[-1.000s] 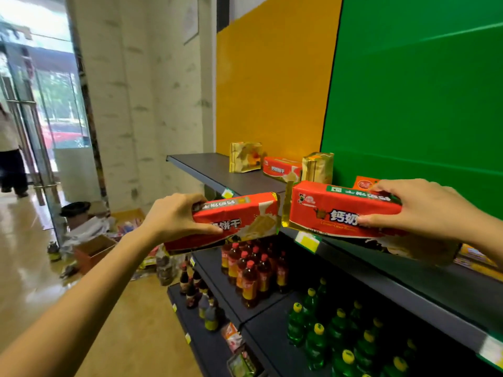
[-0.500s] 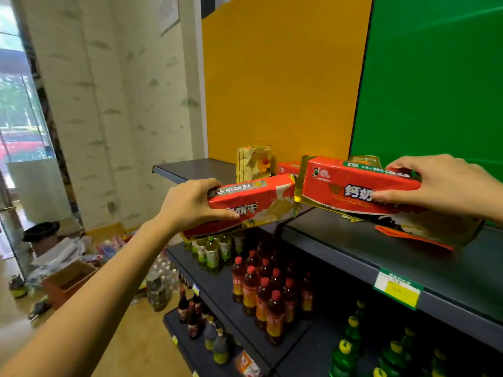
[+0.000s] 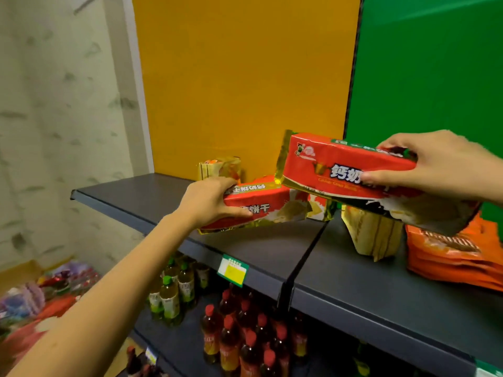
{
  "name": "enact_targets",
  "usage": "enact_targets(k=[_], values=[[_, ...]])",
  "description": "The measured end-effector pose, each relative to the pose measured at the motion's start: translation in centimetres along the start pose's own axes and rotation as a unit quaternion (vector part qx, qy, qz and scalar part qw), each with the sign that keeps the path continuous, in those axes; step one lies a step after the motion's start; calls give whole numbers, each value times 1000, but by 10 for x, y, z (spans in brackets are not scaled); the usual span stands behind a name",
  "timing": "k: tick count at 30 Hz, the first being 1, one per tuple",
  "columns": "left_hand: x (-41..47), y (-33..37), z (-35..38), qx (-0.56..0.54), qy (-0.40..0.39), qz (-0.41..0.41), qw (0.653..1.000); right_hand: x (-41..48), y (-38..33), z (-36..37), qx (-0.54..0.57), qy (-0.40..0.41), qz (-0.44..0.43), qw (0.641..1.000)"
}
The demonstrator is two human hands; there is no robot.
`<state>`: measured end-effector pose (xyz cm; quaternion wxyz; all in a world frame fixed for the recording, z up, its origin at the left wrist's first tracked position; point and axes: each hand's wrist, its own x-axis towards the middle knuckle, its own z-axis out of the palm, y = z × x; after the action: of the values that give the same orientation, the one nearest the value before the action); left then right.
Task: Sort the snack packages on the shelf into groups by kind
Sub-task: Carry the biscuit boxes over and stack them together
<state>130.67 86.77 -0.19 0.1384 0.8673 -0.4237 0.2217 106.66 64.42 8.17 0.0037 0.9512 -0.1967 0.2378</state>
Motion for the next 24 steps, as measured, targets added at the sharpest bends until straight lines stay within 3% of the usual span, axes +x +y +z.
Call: enact_targets(k=[12,16,19,22,24], values=[[102,-45,72,-39,-109,151,982,50,-65,44,-46,6,25,999],[118,-51,84,-66,-137,154,976,54,-88,73,-67,-26,26,997],[134,-51,96,-149,-122,179,965,50,-101,101,-102,-60,25,993],[154,-52,103,-86,-145,237,957,52,-113,125,-99,-106,40,989],[164,-55,104,-107,-170,254,946,58,-119,139,-91,-118,34,988]])
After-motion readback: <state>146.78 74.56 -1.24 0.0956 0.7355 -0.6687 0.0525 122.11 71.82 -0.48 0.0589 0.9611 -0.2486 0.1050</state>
